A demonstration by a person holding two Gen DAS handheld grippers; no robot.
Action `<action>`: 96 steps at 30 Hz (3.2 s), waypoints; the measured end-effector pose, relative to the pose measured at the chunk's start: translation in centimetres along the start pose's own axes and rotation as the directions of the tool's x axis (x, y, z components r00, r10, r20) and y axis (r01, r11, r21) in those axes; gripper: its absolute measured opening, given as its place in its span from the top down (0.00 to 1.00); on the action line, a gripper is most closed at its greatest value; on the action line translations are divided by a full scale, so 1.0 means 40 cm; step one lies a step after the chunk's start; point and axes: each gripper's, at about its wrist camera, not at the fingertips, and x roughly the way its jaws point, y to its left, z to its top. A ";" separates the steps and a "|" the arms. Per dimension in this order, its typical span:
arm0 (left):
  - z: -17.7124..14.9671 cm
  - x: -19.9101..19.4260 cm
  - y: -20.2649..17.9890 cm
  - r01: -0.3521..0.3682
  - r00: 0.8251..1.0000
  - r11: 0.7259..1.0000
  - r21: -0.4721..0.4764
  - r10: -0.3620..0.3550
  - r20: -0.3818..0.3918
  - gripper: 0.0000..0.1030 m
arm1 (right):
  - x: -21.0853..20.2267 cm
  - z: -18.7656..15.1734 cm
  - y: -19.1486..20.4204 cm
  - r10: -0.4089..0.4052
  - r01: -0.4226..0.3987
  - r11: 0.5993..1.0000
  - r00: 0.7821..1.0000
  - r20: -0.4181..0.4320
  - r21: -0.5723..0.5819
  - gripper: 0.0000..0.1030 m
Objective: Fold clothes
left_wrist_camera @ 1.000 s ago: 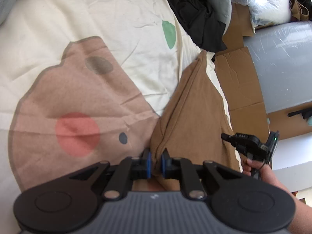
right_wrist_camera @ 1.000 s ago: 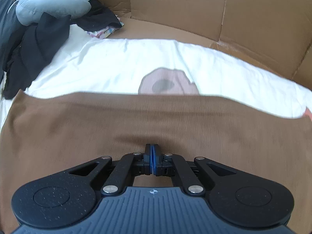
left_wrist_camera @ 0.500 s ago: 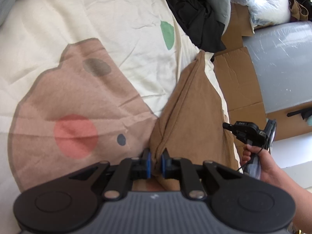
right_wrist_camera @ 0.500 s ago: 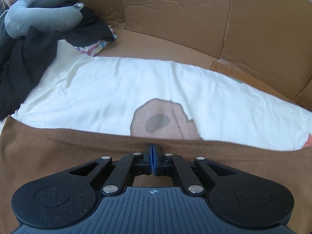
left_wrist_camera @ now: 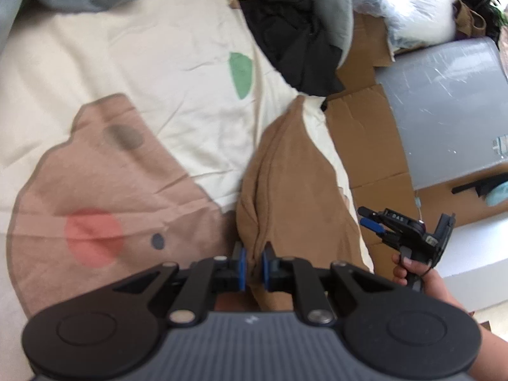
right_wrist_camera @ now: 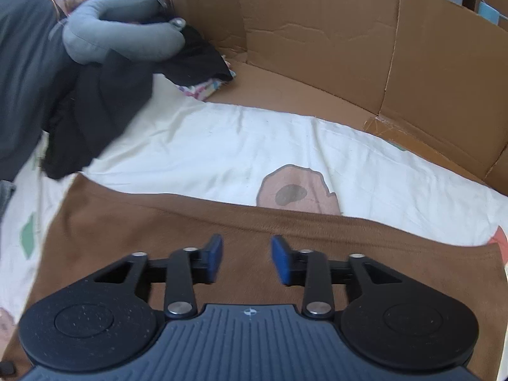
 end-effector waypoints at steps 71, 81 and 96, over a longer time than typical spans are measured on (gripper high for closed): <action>0.111 0.041 -0.263 0.147 0.986 0.989 -0.023 -0.148 -0.082 0.42 | -0.257 -0.337 0.469 0.235 -0.144 0.858 0.964 0.127 -0.493 0.95; 0.208 0.101 -0.192 0.008 0.999 1.000 0.004 -0.008 -0.051 0.21 | -0.278 -0.325 0.439 0.296 -0.216 0.870 0.948 0.119 -0.444 0.95; 0.369 0.314 -0.193 -0.032 0.982 0.988 0.150 0.059 -0.180 0.18 | -0.278 -0.326 0.444 0.313 -0.237 0.867 0.943 0.109 -0.438 0.95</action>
